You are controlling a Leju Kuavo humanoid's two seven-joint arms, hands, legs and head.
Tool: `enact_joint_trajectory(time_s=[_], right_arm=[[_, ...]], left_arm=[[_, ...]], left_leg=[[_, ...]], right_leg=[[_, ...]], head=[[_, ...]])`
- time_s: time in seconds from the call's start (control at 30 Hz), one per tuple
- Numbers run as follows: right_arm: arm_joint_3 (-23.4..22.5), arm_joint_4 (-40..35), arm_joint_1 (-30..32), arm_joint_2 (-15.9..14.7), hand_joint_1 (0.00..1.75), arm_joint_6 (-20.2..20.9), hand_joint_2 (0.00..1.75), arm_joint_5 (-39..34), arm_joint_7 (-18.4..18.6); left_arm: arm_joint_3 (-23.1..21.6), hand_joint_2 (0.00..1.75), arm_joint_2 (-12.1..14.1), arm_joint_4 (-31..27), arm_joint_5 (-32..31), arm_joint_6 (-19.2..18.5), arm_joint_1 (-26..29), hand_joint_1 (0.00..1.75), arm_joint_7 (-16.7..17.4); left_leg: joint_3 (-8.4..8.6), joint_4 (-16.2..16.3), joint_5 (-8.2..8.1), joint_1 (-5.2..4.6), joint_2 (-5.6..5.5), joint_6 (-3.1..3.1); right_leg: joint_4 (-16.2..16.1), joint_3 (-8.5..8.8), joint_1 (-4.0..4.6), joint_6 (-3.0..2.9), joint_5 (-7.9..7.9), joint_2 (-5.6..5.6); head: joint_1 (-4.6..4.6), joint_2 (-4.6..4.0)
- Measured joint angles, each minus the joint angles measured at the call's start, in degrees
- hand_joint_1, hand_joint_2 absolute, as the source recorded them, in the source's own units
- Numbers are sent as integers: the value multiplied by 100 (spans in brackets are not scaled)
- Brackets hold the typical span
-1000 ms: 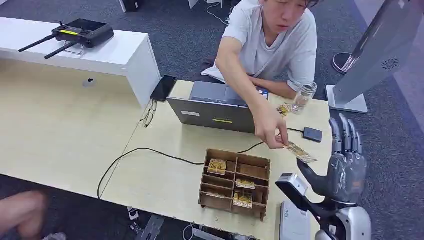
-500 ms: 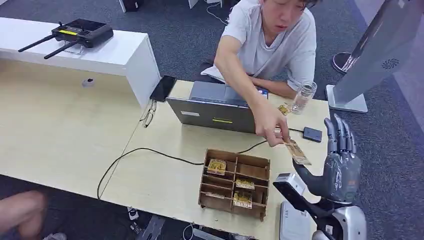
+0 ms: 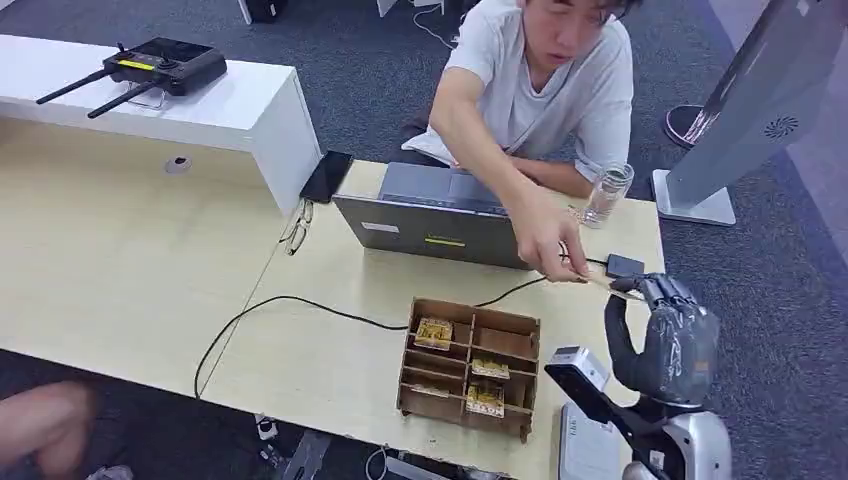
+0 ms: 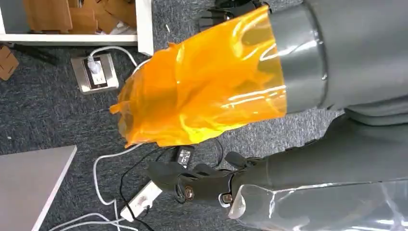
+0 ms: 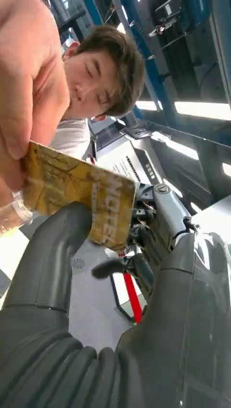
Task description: Pass the card to the sensor for recognition and then transmit it.
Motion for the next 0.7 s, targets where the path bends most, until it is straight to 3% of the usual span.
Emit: enact_joint_trajectory(time_s=[0.4, 0.6, 0.7], right_arm=[[35, -28, 13, 0, 175, 15, 175, -166, -92], [81, -164, 69, 0, 175, 123, 175, -584, -232], [85, -289, 132, -2, 175, 492, 175, -1332, -378]], left_arm=[[-57, 0, 9, 0, 31, 0, 2, 0, 4], [-77, 0, 11, 0, 90, 7, 5, 0, -2], [-77, 0, 11, 0, 171, 44, 19, 0, -42]], left_leg=[[0, 0, 0, 0, 0, 0], [0, 0, 0, 0, 1, 0], [0, 0, 0, 0, 1, 0]], right_leg=[[0, 0, 0, 0, 0, 0], [0, -1, 0, 0, 0, 1], [0, -2, 0, 0, 0, 2]], head=[[0, 0], [0, 0], [0, 0]])
